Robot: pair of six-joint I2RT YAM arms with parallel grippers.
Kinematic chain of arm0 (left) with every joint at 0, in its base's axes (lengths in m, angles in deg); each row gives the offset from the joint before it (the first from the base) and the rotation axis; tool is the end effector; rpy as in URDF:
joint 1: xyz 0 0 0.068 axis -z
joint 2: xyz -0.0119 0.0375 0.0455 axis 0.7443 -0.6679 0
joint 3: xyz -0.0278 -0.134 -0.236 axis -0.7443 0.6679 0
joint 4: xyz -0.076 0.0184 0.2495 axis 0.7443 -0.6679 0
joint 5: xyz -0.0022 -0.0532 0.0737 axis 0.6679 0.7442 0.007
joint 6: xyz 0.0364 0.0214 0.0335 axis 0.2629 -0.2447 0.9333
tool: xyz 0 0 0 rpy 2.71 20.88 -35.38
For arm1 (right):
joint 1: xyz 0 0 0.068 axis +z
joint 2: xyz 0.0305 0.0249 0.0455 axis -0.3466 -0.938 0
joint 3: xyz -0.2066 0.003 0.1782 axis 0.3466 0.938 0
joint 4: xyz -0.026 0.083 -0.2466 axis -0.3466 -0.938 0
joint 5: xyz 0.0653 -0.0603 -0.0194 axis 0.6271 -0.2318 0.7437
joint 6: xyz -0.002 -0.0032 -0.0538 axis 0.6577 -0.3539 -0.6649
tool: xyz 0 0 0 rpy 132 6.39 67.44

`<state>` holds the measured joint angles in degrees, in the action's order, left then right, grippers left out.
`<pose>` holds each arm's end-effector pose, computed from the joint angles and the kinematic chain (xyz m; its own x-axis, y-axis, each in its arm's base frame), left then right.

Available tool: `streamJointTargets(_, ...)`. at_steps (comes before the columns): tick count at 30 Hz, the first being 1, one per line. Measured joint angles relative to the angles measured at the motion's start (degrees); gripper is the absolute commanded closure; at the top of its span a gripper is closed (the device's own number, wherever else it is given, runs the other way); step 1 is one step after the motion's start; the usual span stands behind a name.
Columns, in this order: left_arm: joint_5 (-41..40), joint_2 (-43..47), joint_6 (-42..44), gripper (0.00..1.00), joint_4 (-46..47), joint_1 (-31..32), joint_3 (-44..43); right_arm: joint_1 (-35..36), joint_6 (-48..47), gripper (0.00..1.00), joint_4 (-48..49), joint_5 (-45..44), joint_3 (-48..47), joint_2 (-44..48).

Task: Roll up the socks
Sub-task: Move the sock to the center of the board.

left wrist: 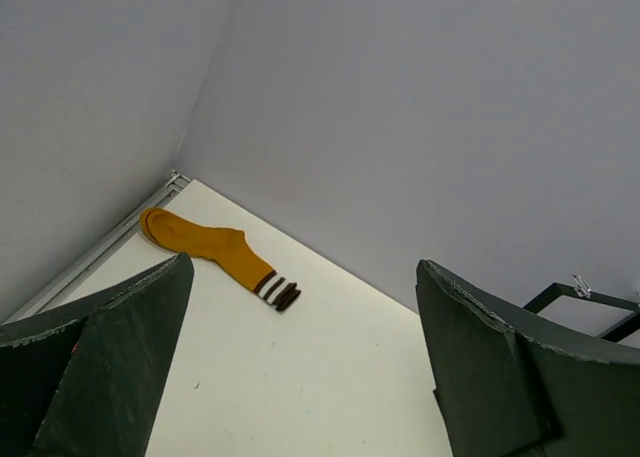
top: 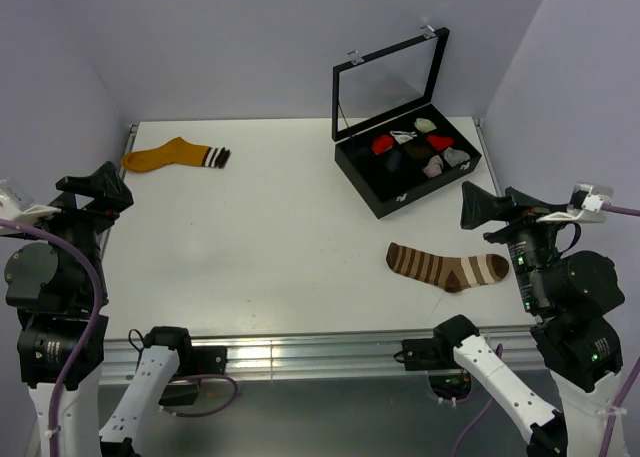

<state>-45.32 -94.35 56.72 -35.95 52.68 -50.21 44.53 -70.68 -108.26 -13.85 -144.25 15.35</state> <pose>0.0465 0.0110 0.4733 0.3101 -0.4447 -0.8402 -0.2116 0.8294 -0.5171 0.0294 0.0001 0.4639 0.1202 0.3402 -0.9326 -0.1193 0.9376 0.3266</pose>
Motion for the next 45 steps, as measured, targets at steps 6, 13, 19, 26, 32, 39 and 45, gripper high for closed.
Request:
streamJointTargets(6, 0.68, -0.09, -0.22, 0.01, -0.63, 0.0, 0.5, 0.0, 2.36, 0.0, -1.29, 0.07, 1.81, -0.24)
streamJointTargets(13, 3.34, -0.63, -1.25, 0.01, -0.9, 0.0, 4.35, 0.0, 10.86, 0.0, -2.62, 3.76, 8.24, -3.52)
streamJointTargets(19, 5.16, -0.85, -2.32, 0.01, -0.9, 0.0, 9.92, 0.0, 16.15, 0.0, -3.54, 9.77, 17.77, -12.83)
streamJointTargets(26, 8.0, -1.88, -2.45, 0.01, -0.44, 0.0, 13.62, 0.0, 22.69, 0.05, -1.73, 11.1, 23.98, -24.52)
streamJointTargets(32, 10.82, -3.06, -2.54, 0.0, 0.5, 0.0, 16.87, -2.05, 27.71, 0.06, 2.01, 11.17, 28.26, -33.97)
streamJointTargets(39, 12.41, -3.1, -2.56, 0.0, 1.62, 0.0, 19.82, -3.54, 30.51, 0.09, 8.22, 13.33, 32.98, -43.82)
streamJointTargets(45, 12.87, -3.15, -2.51, 0.0, 3.37, 0.0, 20.41, -1.6, 29.11, 0.1, 12.85, 15.37, 33.51, -50.82)
